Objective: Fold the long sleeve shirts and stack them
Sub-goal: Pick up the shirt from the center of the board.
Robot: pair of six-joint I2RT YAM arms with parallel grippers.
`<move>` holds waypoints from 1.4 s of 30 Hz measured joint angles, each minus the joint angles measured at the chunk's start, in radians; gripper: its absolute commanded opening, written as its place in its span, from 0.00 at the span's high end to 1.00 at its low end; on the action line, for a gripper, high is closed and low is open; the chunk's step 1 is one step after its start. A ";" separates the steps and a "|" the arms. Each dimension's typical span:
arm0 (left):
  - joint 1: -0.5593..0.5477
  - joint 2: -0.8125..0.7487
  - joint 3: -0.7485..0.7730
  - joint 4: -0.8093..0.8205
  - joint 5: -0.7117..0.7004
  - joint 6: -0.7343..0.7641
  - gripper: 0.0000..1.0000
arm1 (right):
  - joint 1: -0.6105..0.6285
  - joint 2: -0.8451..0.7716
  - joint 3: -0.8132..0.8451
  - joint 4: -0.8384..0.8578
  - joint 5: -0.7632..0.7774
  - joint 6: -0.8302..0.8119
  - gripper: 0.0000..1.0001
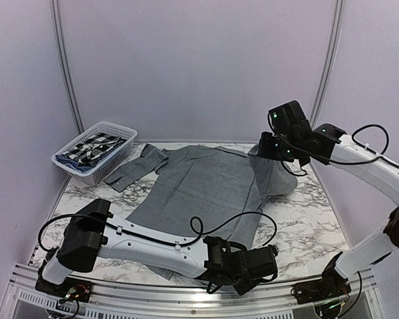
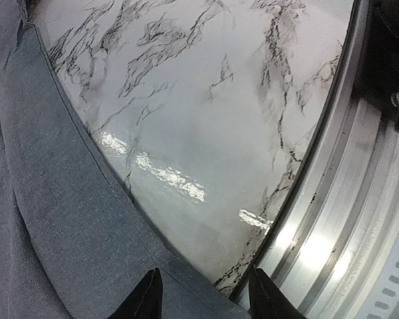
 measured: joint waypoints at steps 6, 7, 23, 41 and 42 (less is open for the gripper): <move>0.000 0.022 0.020 -0.053 -0.068 -0.005 0.52 | 0.000 -0.037 -0.029 -0.001 0.000 0.005 1.00; 0.000 0.022 0.020 -0.056 -0.075 -0.006 0.52 | 0.000 -0.041 -0.031 0.000 0.000 0.005 1.00; 0.008 0.062 0.036 -0.067 -0.086 -0.014 0.76 | 0.000 -0.046 -0.047 0.000 -0.001 0.009 1.00; 0.058 -0.004 -0.064 -0.011 -0.087 -0.032 1.00 | 0.000 -0.021 -0.011 -0.007 0.000 -0.015 1.00; 0.068 -0.032 -0.094 0.002 -0.077 -0.035 1.00 | 0.000 -0.012 0.006 -0.007 0.000 -0.024 1.00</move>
